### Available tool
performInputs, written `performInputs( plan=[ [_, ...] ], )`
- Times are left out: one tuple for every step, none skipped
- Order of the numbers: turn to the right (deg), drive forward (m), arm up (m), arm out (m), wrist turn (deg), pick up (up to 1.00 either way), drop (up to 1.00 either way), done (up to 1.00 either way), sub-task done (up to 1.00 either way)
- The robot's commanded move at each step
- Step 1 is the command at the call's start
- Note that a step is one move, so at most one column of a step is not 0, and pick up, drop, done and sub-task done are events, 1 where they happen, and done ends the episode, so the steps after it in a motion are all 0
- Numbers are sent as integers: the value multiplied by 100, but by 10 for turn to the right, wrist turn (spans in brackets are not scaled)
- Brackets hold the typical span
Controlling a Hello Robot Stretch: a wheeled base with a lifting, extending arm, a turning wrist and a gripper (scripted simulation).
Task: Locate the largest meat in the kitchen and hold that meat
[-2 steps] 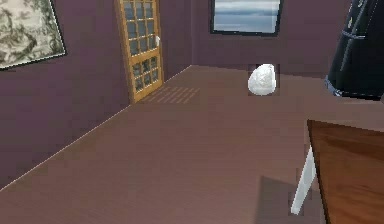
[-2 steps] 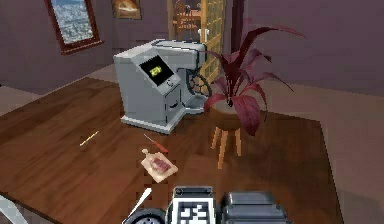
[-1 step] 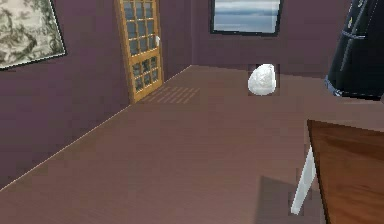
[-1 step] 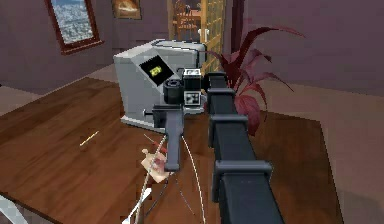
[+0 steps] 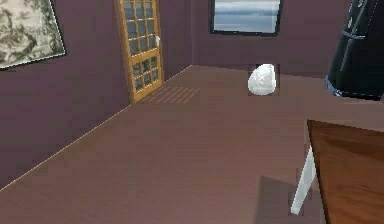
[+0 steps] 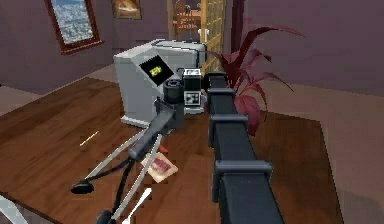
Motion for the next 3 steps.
performInputs(
  plan=[
    [0,0,0,0,450,0,0,0,0],
    [0,0,0,0,450,0,0,0,0],
    [0,0,0,0,120,0,0,0,0]
  ],
)
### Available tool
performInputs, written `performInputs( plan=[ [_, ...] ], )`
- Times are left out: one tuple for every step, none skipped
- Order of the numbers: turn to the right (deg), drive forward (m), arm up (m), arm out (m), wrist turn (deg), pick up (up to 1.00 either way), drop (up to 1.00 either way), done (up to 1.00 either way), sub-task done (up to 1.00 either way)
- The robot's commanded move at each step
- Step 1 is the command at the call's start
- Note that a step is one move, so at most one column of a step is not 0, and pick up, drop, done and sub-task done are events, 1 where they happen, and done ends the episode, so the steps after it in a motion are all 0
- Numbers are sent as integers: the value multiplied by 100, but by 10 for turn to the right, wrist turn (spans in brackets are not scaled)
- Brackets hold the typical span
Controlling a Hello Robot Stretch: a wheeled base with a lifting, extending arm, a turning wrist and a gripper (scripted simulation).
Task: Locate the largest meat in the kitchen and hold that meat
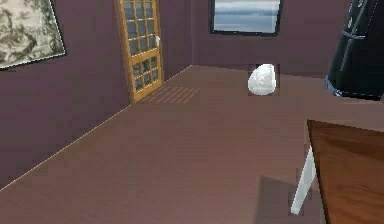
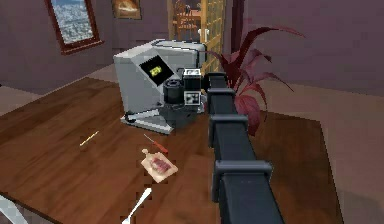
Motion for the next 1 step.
performInputs(
  plan=[
    [0,0,-30,0,0,0,0,0,0]
  ],
)
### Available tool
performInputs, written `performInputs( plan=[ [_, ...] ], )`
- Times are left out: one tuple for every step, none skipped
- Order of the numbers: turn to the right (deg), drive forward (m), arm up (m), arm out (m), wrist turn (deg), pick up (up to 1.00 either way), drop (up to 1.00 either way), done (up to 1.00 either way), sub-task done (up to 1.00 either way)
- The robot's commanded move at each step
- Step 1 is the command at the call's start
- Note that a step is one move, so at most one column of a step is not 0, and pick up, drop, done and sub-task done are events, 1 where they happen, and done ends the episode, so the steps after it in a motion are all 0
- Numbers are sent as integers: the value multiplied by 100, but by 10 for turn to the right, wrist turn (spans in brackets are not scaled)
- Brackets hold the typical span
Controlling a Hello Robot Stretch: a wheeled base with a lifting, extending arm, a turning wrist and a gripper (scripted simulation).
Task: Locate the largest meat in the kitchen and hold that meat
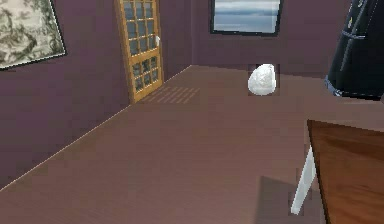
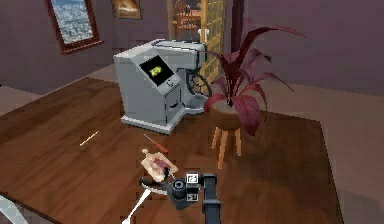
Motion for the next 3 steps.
performInputs(
  plan=[
    [0,0,0,0,0,100,0,0,0],
    [0,0,10,0,0,0,0,0,0],
    [0,0,0,0,0,0,0,100,0]
  ],
)
